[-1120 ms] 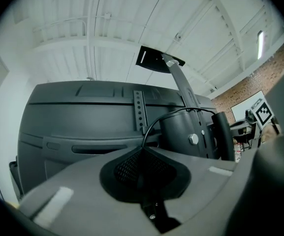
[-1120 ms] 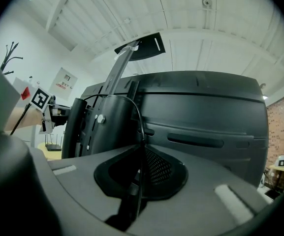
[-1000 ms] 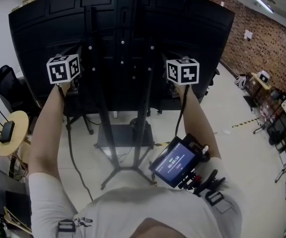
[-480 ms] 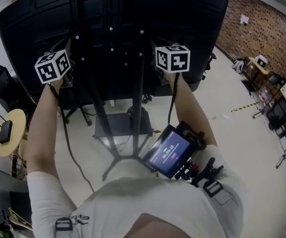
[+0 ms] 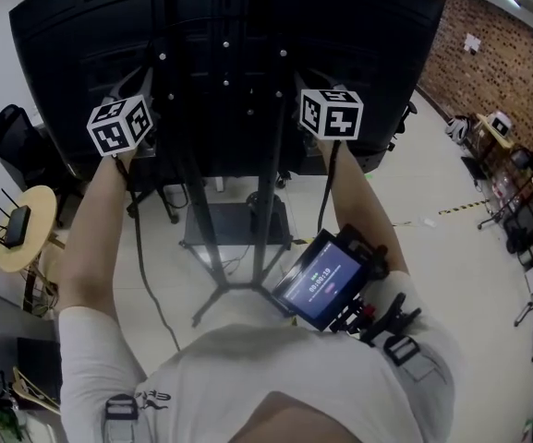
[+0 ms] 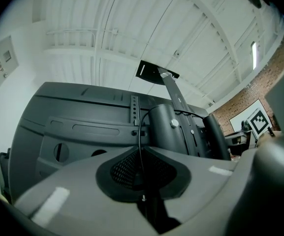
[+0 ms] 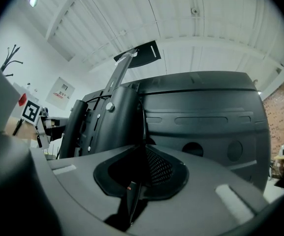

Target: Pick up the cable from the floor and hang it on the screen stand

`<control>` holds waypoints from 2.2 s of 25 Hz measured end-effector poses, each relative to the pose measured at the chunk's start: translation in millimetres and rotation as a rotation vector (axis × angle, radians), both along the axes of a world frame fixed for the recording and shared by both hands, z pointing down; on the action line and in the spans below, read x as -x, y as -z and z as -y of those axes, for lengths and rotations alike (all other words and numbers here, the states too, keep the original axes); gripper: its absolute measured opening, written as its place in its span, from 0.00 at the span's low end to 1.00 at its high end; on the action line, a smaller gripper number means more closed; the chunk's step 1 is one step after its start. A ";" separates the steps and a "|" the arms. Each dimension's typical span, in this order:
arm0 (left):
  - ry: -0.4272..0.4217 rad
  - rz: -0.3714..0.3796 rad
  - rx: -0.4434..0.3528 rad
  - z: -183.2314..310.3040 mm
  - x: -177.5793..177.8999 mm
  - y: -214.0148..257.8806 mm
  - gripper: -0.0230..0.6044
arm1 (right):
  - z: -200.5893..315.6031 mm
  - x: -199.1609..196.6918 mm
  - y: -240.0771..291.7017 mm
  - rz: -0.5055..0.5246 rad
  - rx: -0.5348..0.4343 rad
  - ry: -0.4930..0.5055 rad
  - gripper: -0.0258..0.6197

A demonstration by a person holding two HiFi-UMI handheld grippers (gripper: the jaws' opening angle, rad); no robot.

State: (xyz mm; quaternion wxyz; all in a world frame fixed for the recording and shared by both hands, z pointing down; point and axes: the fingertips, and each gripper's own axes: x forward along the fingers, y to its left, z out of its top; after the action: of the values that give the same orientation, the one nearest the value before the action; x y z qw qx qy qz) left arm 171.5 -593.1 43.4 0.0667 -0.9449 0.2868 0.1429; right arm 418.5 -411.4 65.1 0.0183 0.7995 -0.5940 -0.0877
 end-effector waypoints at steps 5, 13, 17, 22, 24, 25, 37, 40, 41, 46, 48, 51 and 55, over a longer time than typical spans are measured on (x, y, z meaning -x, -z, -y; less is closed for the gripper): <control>-0.015 0.008 -0.005 -5.4 2.8 -15.3 0.06 | -2.8 -0.7 -19.7 -0.029 0.040 -0.033 0.11; -0.002 0.040 0.030 -9.6 18.8 -61.0 0.06 | -14.3 -0.9 -48.2 -0.009 0.089 -0.070 0.11; 0.007 0.046 0.071 -7.5 24.0 -82.7 0.06 | -16.0 -2.0 -66.1 0.001 0.131 -0.077 0.12; 0.056 0.077 0.110 -23.7 40.5 -109.6 0.06 | -29.0 9.6 -86.4 0.001 0.157 -0.053 0.13; 0.088 0.090 0.127 -33.4 45.8 -119.2 0.06 | -31.0 14.1 -92.9 0.002 0.160 -0.027 0.12; 0.101 0.095 0.131 -40.0 47.4 -122.4 0.06 | -32.4 16.5 -95.6 0.005 0.158 -0.012 0.12; 0.233 0.141 0.143 -157.6 29.9 -149.8 0.05 | -73.3 56.6 -122.8 0.007 0.129 0.280 0.06; 0.275 0.142 0.163 -193.2 23.9 -158.0 0.05 | -94.7 60.1 -128.1 0.017 0.125 0.353 0.06; 0.288 0.141 0.168 -198.3 27.1 -160.5 0.05 | -94.8 66.7 -130.0 0.016 0.126 0.376 0.06; 0.341 0.133 0.181 -218.3 50.5 -175.6 0.05 | -88.0 108.1 -144.7 0.005 0.136 0.490 0.06; 0.360 0.130 0.189 -230.4 58.7 -184.4 0.05 | -90.2 125.8 -154.6 0.002 0.145 0.539 0.06; 0.378 0.144 0.192 -251.1 65.8 -199.9 0.05 | -98.6 150.6 -169.5 0.002 0.151 0.609 0.06; 0.404 0.140 0.201 -274.5 82.0 -215.3 0.05 | -112.3 191.3 -186.5 0.000 0.145 0.704 0.06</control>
State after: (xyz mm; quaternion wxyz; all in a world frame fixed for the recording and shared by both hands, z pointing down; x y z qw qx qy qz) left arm 89.5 -318.6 258.6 0.0193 -0.8778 0.4776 0.0317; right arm 227.3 -299.1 251.6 0.0436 0.5424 -0.8377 -0.0461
